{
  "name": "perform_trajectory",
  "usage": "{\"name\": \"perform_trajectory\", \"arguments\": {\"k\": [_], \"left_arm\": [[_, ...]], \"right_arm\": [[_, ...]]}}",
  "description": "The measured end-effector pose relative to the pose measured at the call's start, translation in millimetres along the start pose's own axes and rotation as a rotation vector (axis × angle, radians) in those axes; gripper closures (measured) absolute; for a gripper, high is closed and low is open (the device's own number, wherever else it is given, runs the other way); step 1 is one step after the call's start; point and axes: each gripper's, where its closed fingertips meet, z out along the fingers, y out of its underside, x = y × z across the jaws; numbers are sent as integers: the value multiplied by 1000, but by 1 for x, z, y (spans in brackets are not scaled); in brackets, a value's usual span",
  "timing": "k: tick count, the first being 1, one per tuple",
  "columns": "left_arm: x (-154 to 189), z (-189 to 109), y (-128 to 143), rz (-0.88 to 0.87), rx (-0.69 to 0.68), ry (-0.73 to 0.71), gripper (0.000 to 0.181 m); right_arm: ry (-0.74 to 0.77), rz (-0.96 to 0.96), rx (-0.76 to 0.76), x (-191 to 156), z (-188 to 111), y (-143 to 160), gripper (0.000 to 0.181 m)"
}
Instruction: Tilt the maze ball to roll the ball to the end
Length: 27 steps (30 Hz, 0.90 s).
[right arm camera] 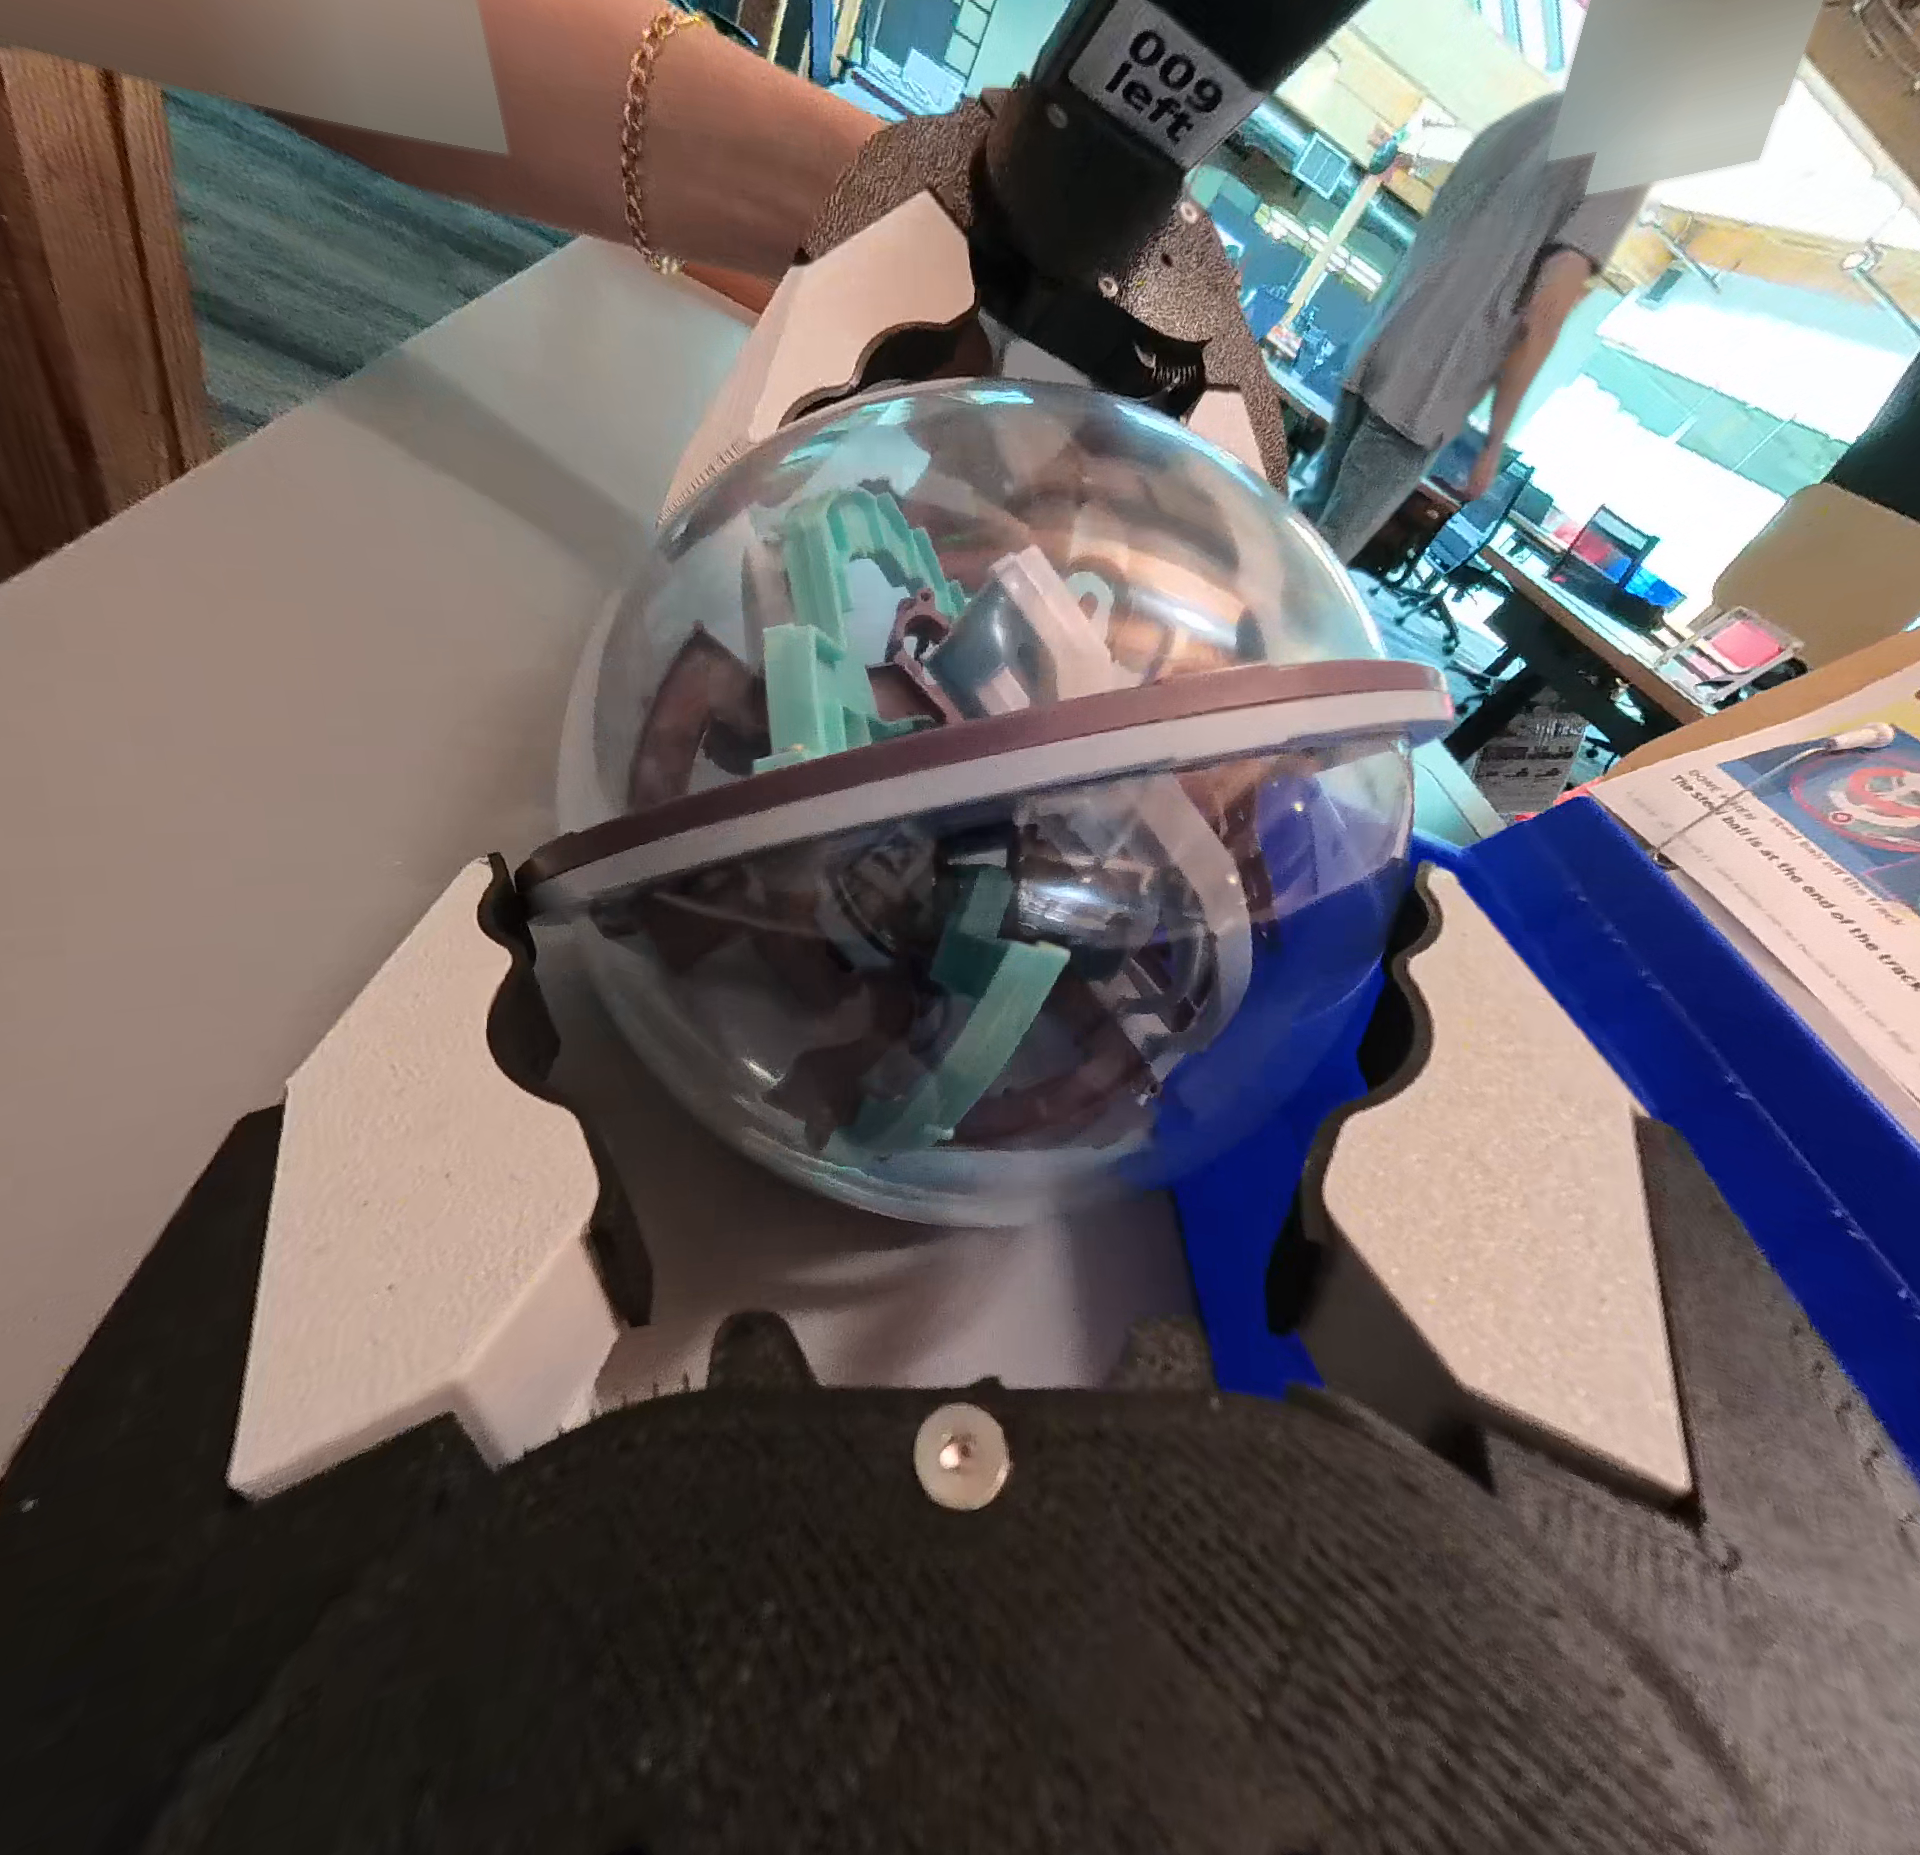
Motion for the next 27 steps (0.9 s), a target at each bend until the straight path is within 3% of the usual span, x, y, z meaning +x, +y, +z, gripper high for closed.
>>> {"name": "perform_trajectory", "arguments": {"k": [8,14,20,24,27], "left_arm": [[6,2,-13,128,23,-63,30],[11,5,-12,133,-79,-59,30],[21,3,-7,34,-40,-24,30],[18,1,-6,-137,52,-24,30],[19,0,-5,-156,103,-38,30]], "right_arm": [[-37,-23,-26,-5,-4,1,26],[-55,3,-33,-8,-4,-1,26],[-107,65,43,-16,-6,-15,28],[-62,-14,15,-15,1,-11,24],[-56,-50,32,-17,1,-13,24]]}}
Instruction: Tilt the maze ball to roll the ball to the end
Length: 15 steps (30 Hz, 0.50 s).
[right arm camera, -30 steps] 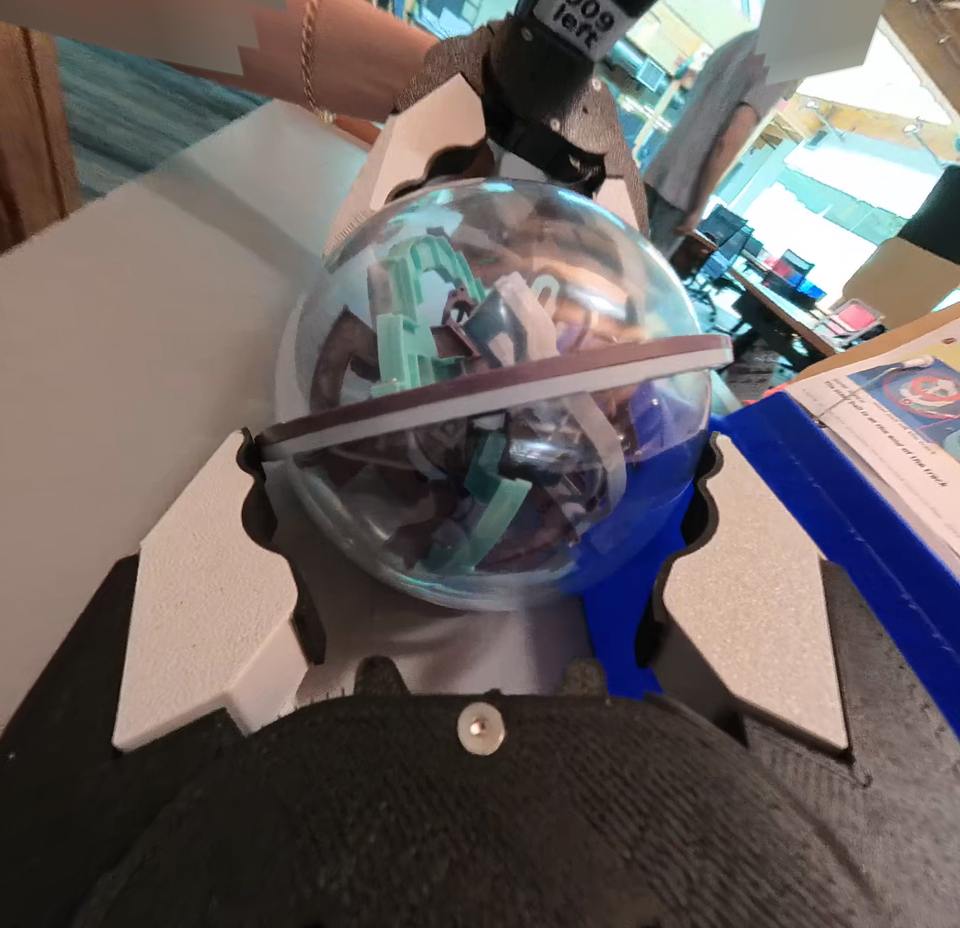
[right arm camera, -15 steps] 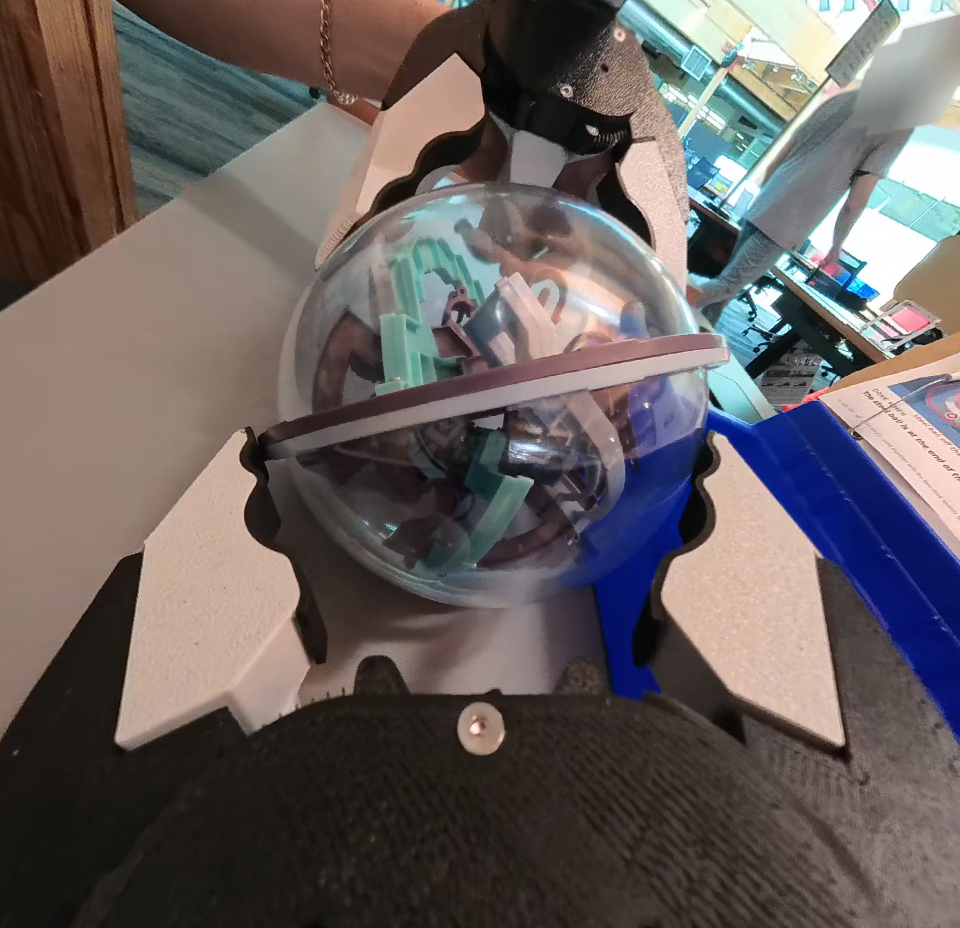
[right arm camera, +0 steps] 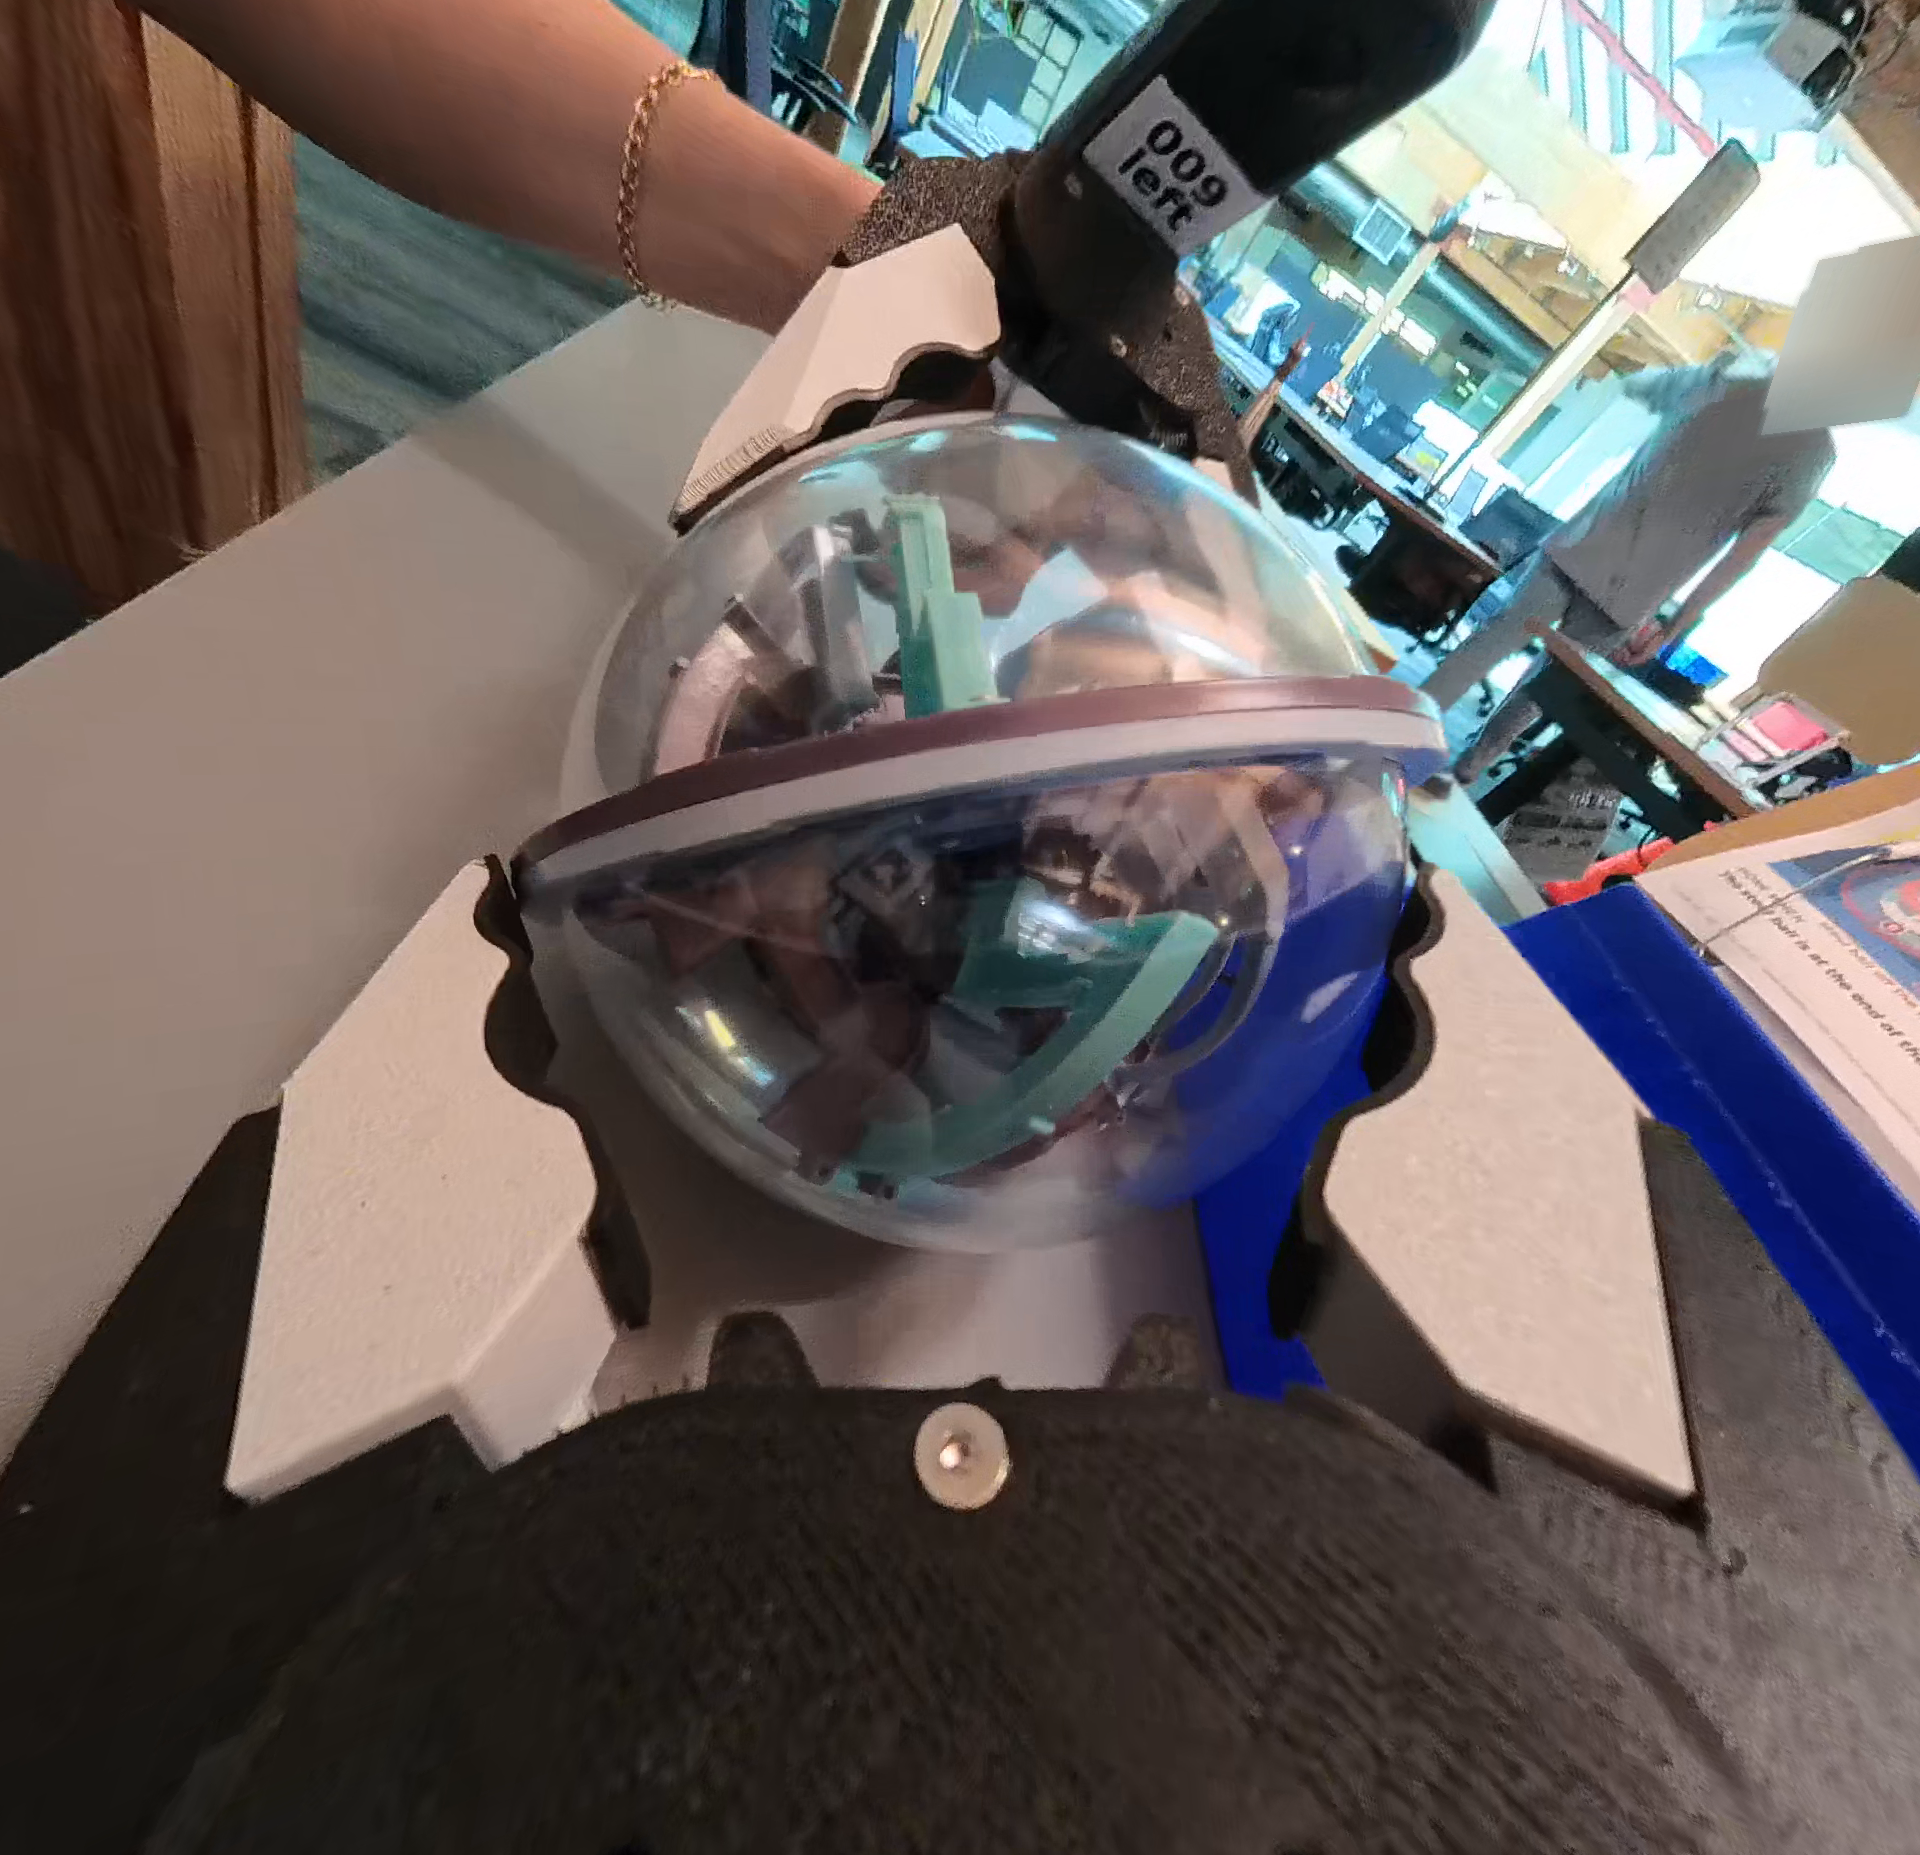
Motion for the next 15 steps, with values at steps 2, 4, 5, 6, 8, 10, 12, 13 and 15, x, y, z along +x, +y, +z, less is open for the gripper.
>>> {"name": "perform_trajectory", "arguments": {"k": [2,4,5,6,8,10,12,13,15], "left_arm": [[2,-1,1,-5,15,-4,30],[3,-2,1,-12,30,-6,30],[3,-2,1,-14,35,-11,30],[4,-2,1,-11,33,-16,30],[4,-1,3,37,4,-36,28],[5,0,0,121,-2,-68,26],[8,0,-5,177,-7,-73,26],[10,0,-6,187,-20,-68,27],[11,1,-6,182,-53,-63,27]], "right_arm": [[-5,-8,9,-1,1,-1,25],[-15,0,16,-2,1,-2,25],[-20,1,12,-2,1,-2,25],[-25,-1,3,-2,1,-2,25],[-30,-3,-6,-3,1,-2,26],[-40,10,2,-4,0,-5,27],[-55,25,-1,-6,0,-5,28],[-61,29,-6,-7,0,-5,28],[-61,31,-11,-7,0,-5,28]]}}
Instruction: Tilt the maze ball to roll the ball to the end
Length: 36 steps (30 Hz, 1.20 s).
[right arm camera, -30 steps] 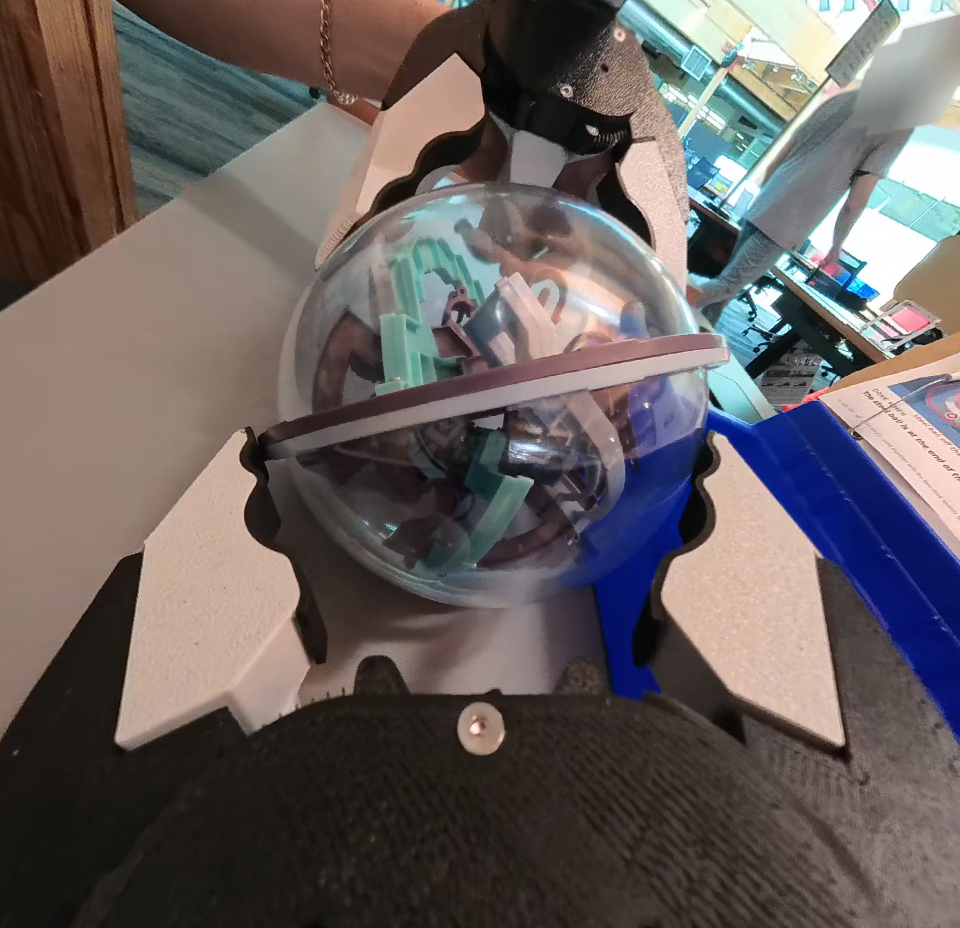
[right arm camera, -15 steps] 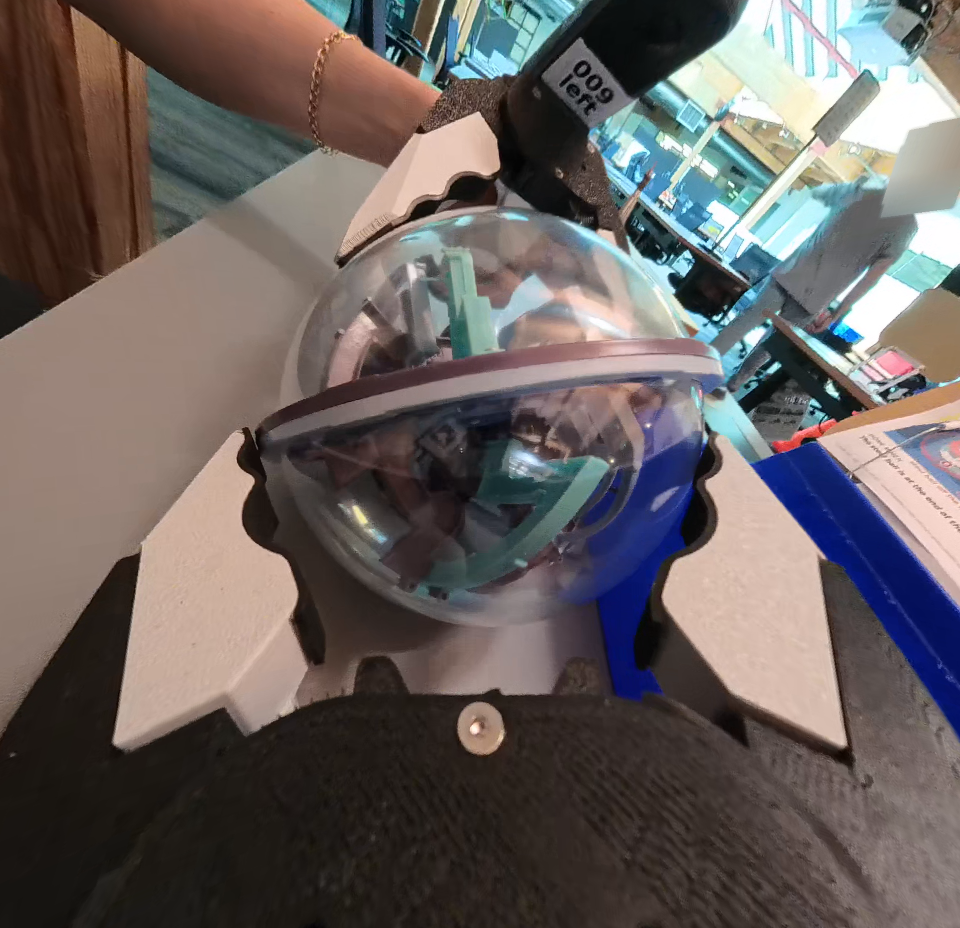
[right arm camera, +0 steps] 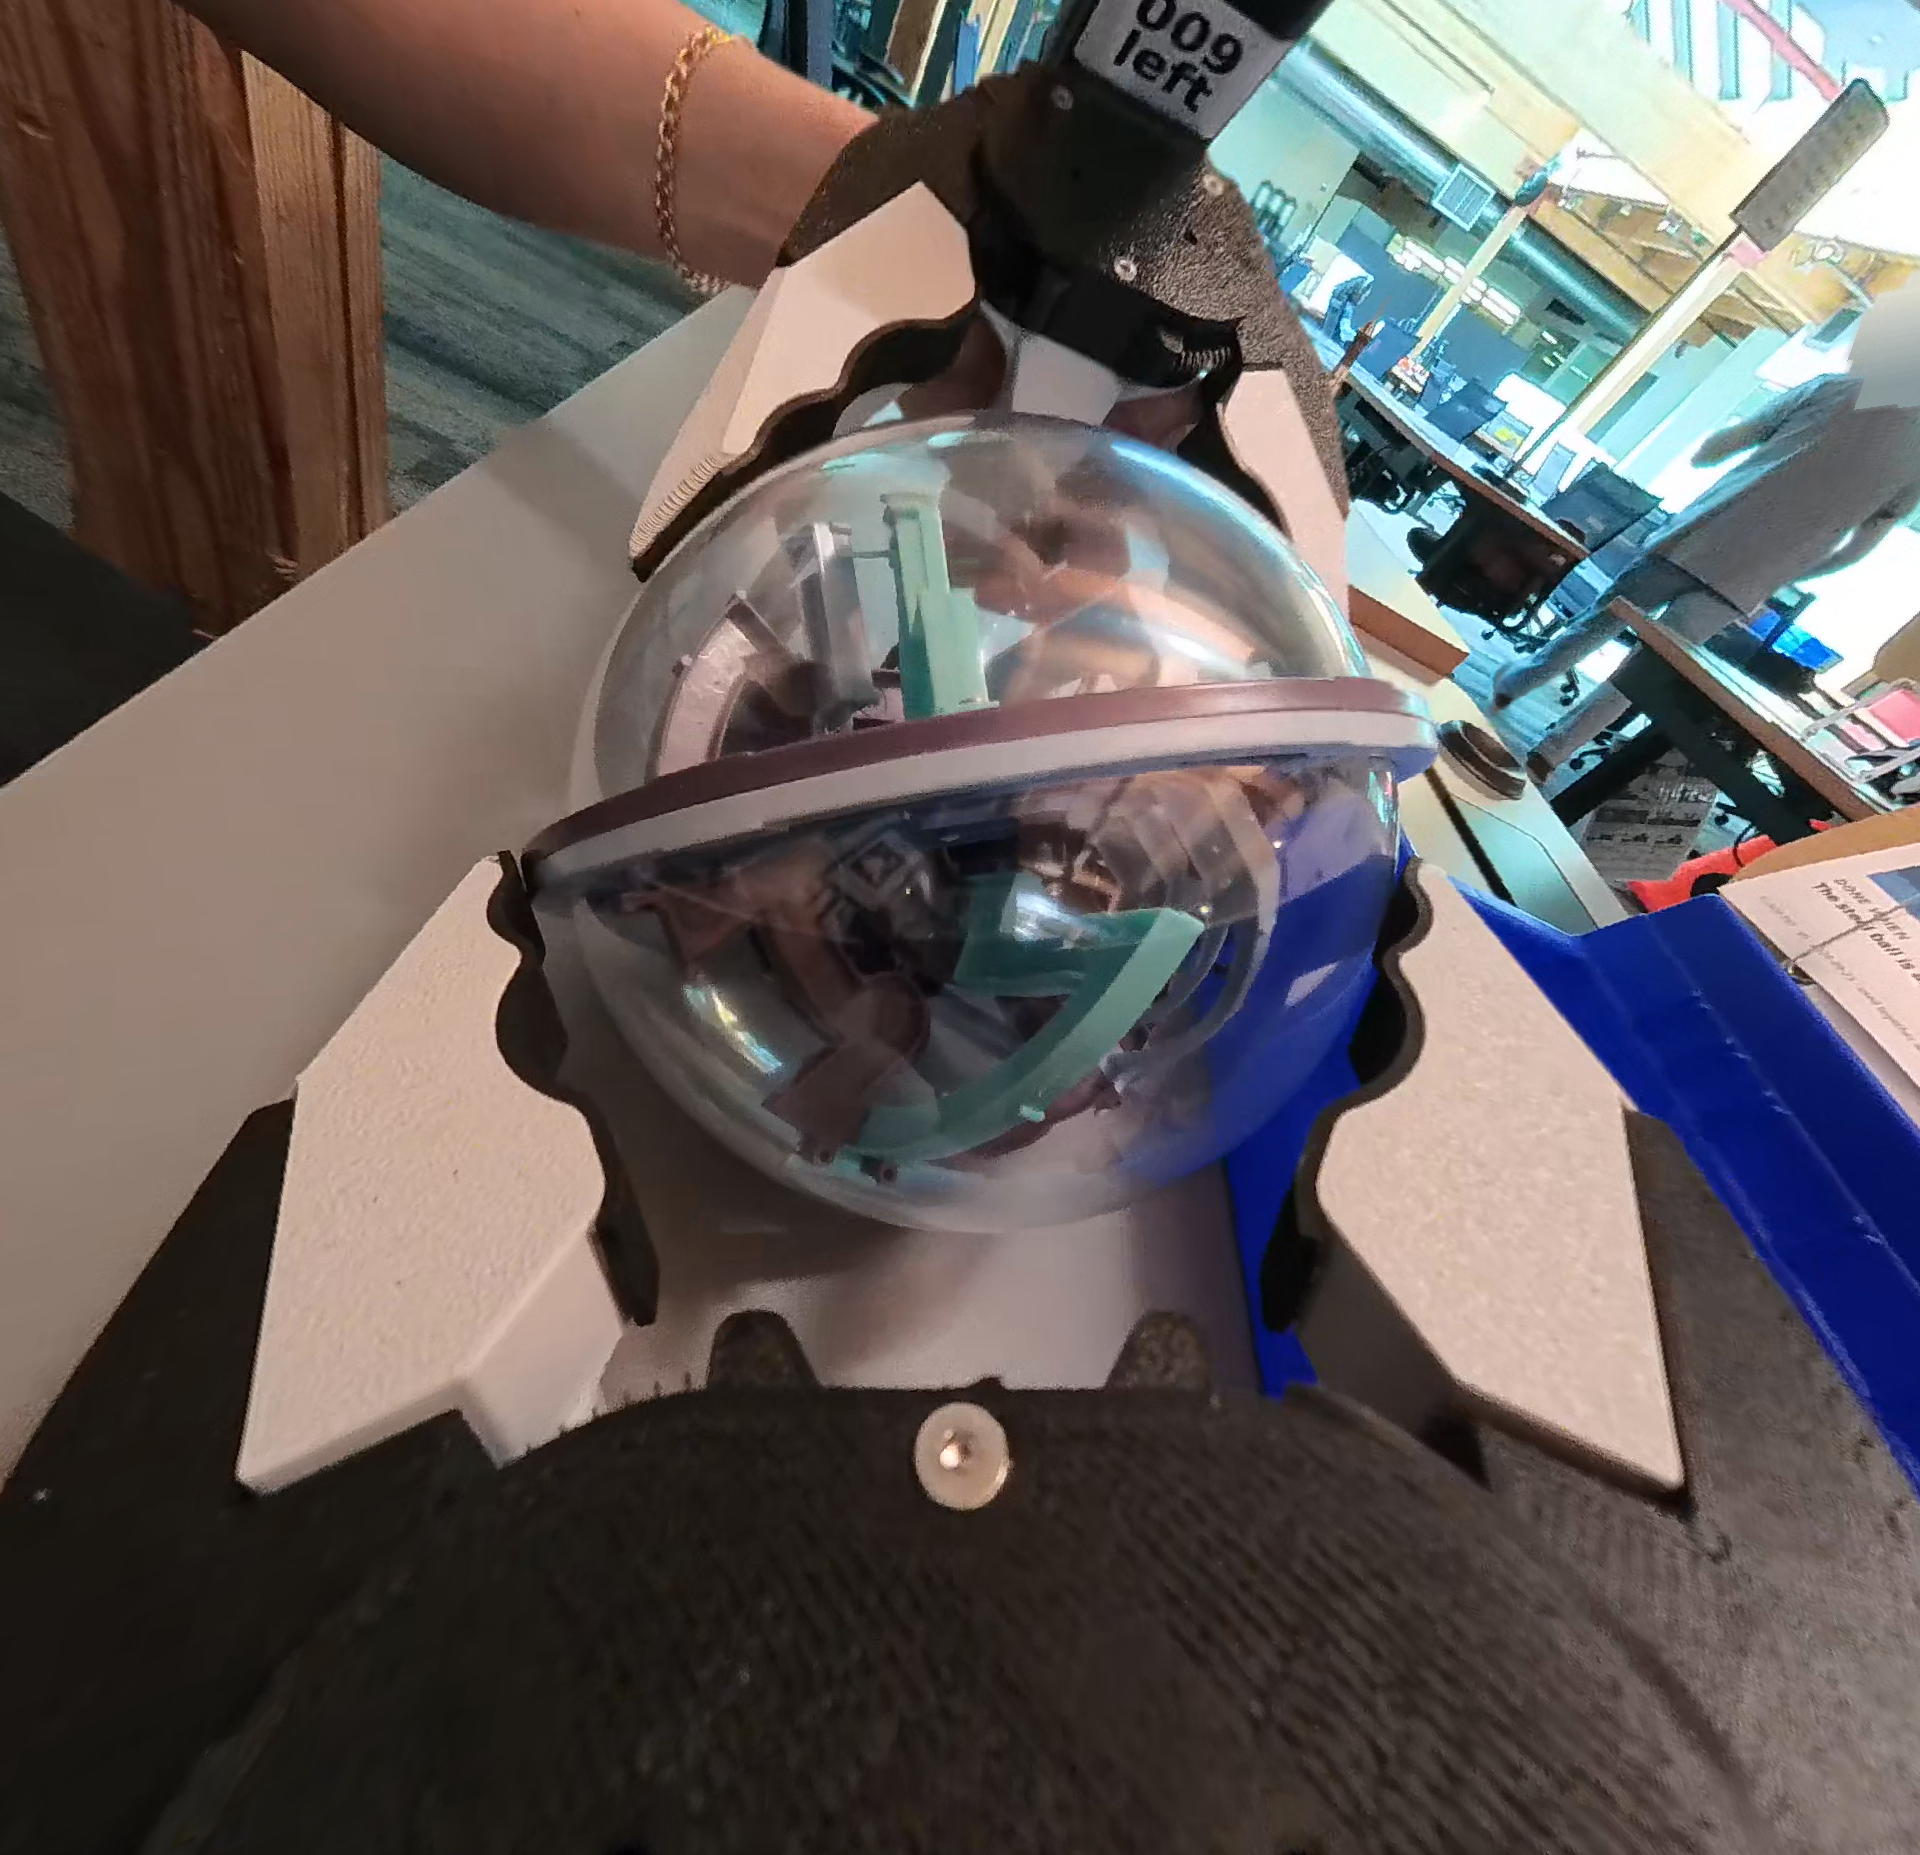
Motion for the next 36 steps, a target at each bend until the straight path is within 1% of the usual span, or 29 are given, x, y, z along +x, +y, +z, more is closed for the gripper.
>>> {"name": "perform_trajectory", "arguments": {"k": [2,4,6,9,12,13,16,19,22,25,27,28,31,33,36], "left_arm": [[1,-1,1,-23,-25,22,28],[2,-1,2,-67,-15,40,28],[-1,-4,4,-131,6,41,28],[-4,-6,6,-237,58,38,28],[-1,-3,5,-282,114,39,28],[-1,-3,5,-281,130,33,28],[-1,-5,5,-274,155,11,28],[-1,-6,5,-252,139,-11,28],[-1,-10,4,-177,119,-45,27],[-1,-14,-2,-84,118,-78,30],[0,-14,-4,-52,95,-73,32],[2,-14,-4,-38,85,-61,35],[4,-15,-4,-17,54,-43,36],[7,-14,-4,-13,52,-31,41],[11,-14,-4,13,54,-40,41]], "right_arm": [[-8,22,2,-1,0,-2,28],[-17,47,22,-2,-1,-5,30],[1,21,65,0,-5,-12,36],[55,3,81,8,-6,-16,31],[34,-48,46,-2,4,-11,27],[42,-67,39,-3,7,-10,23],[46,-85,45,-4,7,-10,24],[46,-104,55,-5,8,-11,24],[38,-122,48,-6,7,-12,29],[38,-122,49,-6,7,-12,29],[39,-129,50,-6,8,-12,29],[40,-131,47,-7,8,-12,29],[38,-145,46,-8,7,-14,31],[44,-168,39,-9,8,-15,30],[53,-200,36,-13,10,-17,28]]}}
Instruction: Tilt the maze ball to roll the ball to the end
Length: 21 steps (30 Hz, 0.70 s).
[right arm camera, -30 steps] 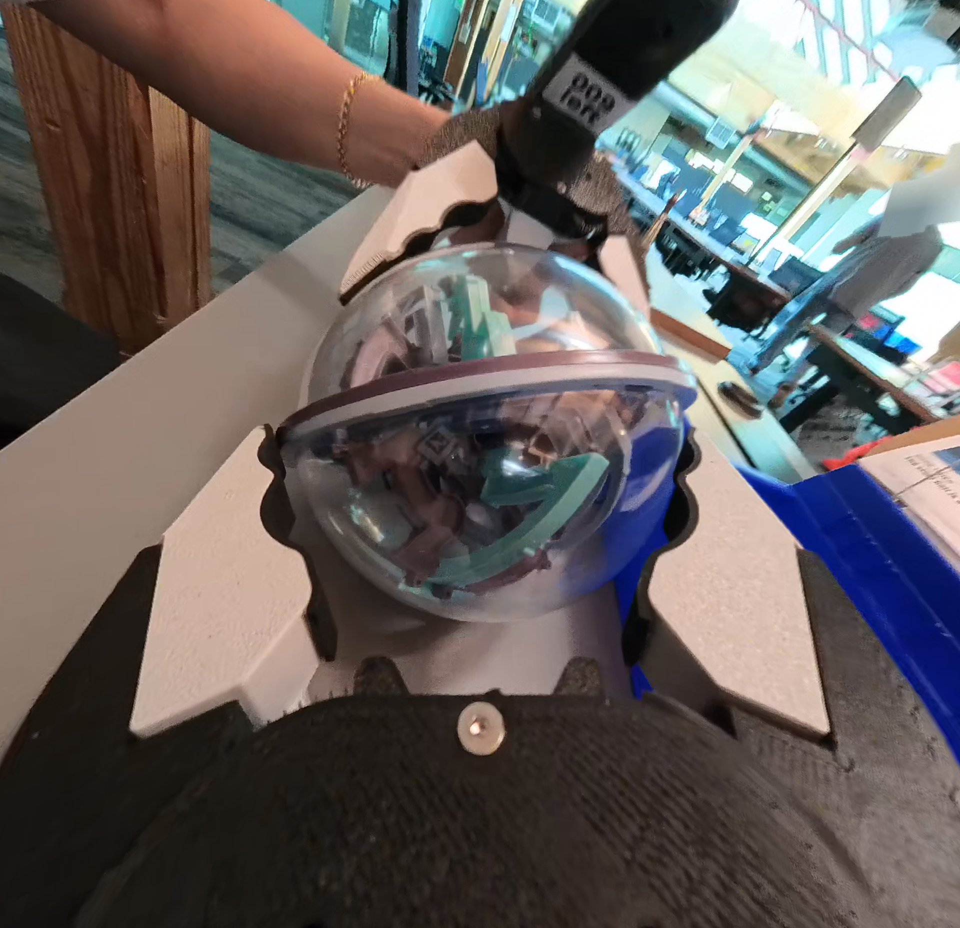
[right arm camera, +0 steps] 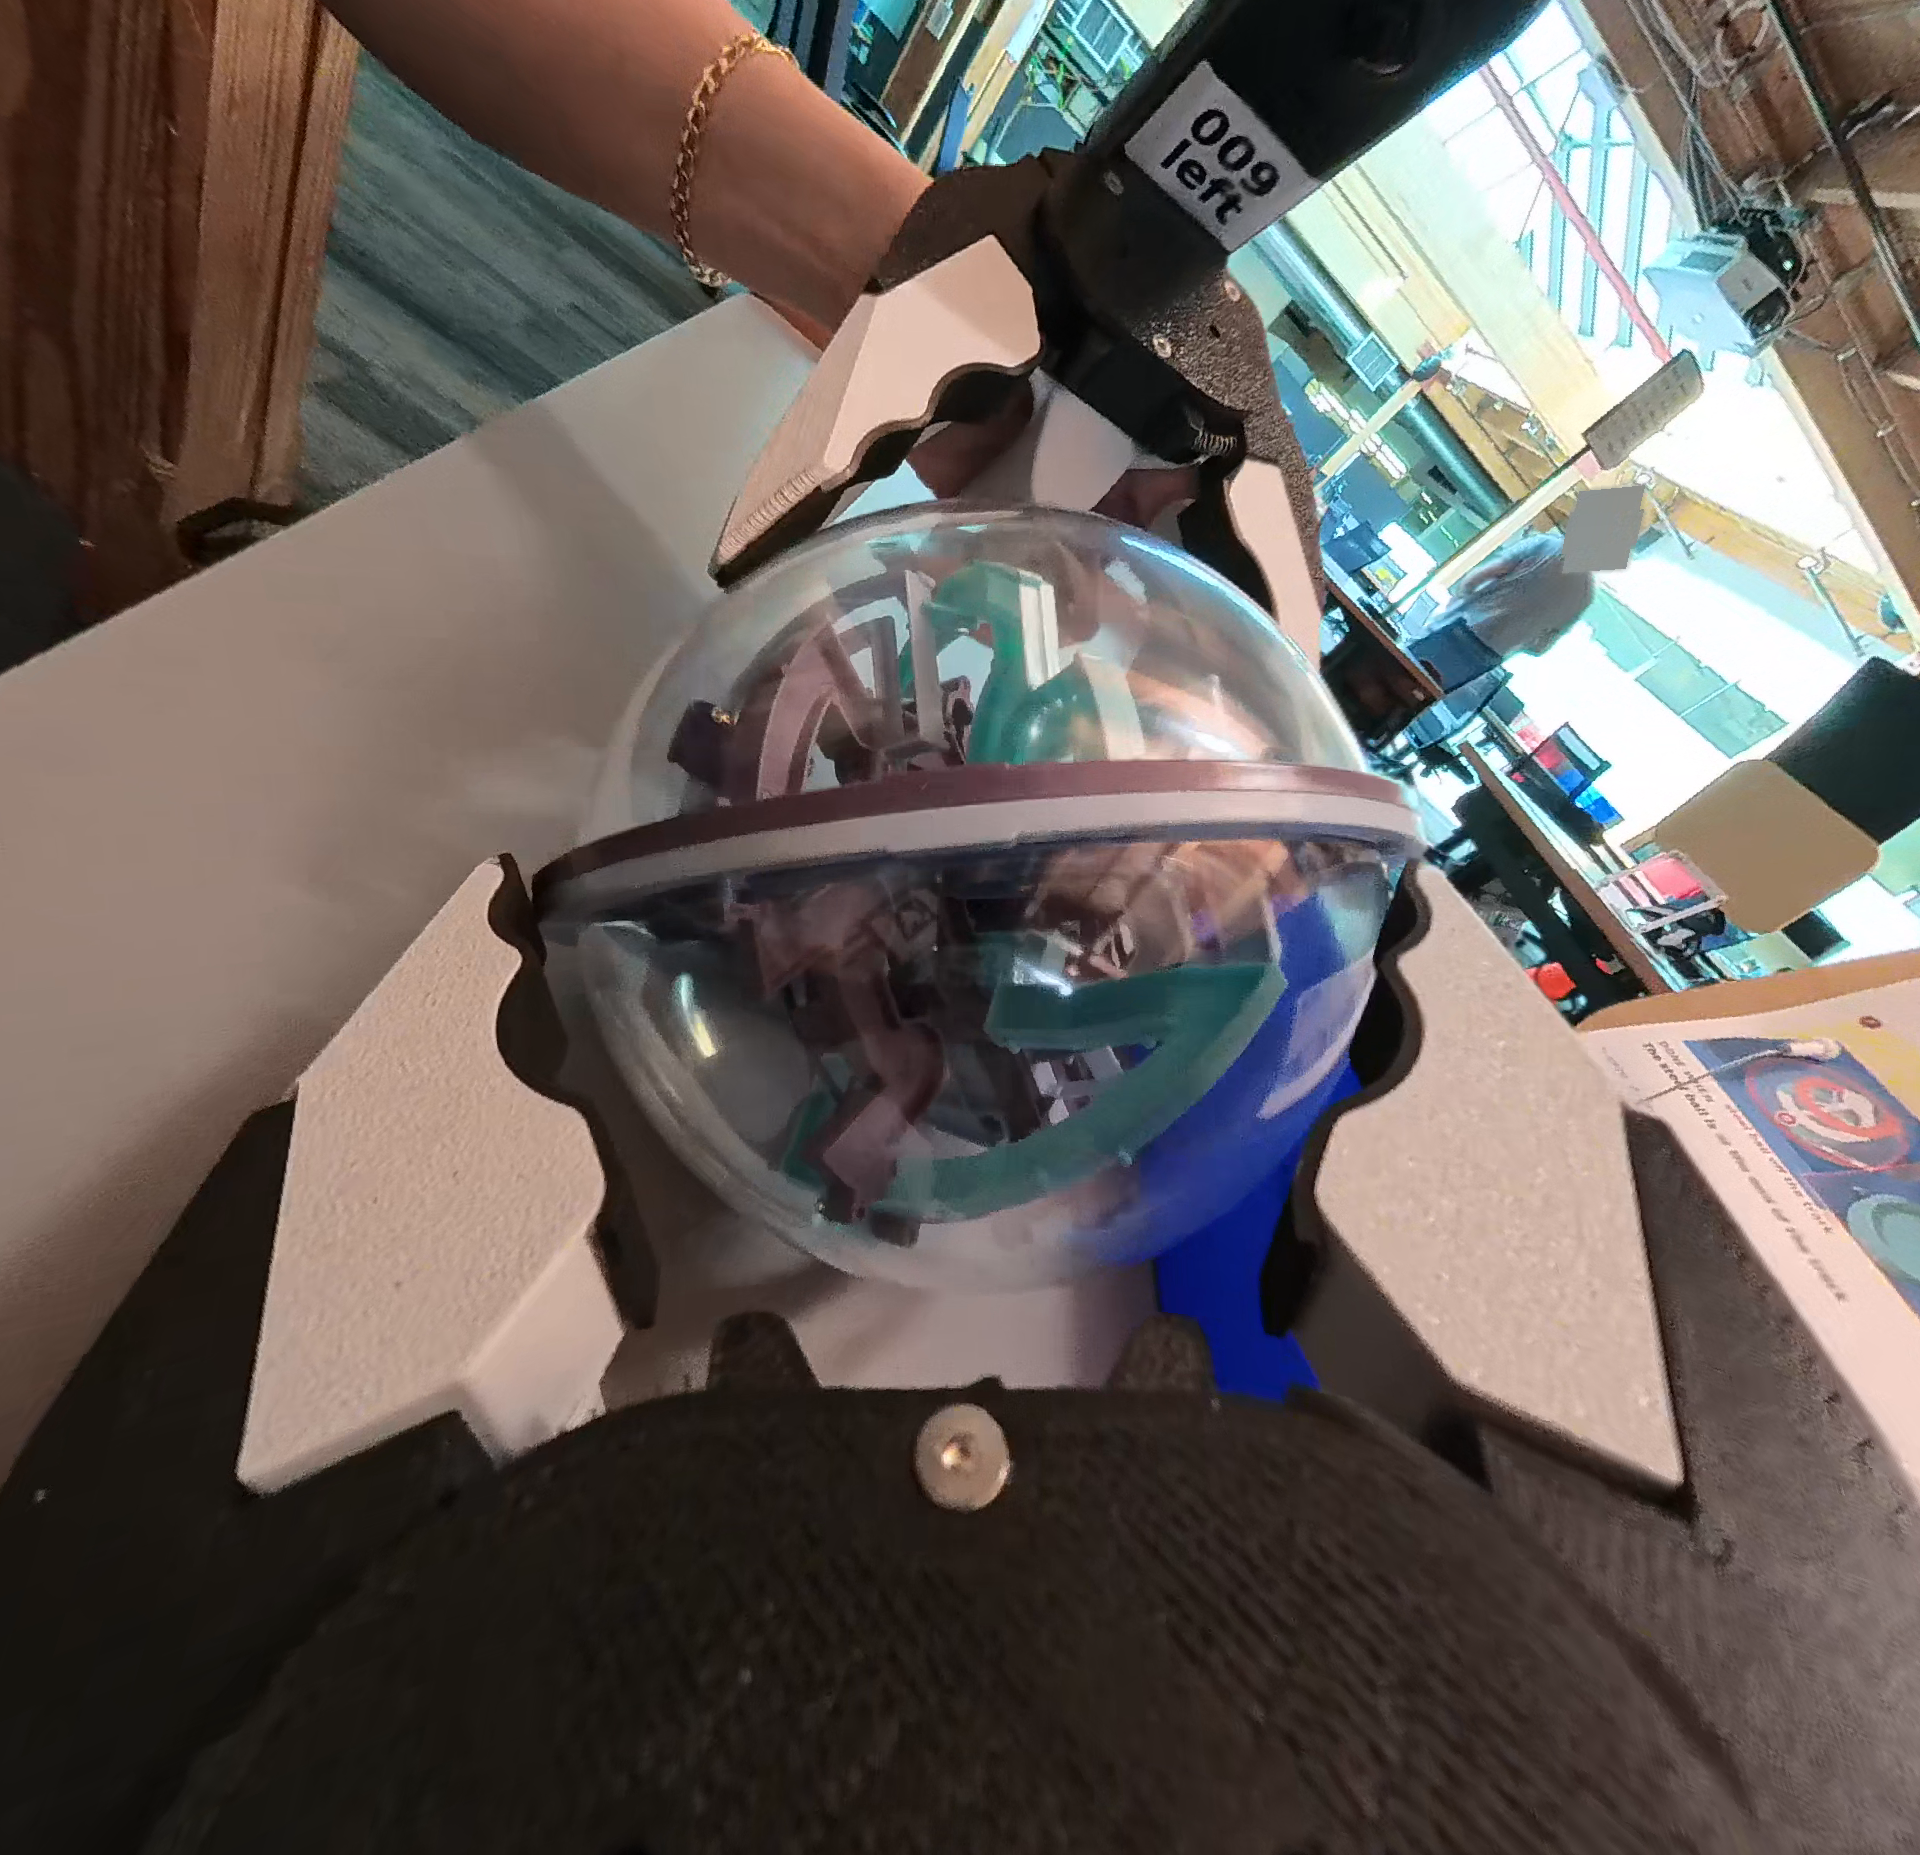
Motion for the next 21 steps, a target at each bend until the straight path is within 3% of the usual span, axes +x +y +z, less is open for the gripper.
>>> {"name": "perform_trajectory", "arguments": {"k": [21], "left_arm": [[-9,-8,5,-231,78,-49,41]], "right_arm": [[159,-16,25,6,17,-5,26]]}}
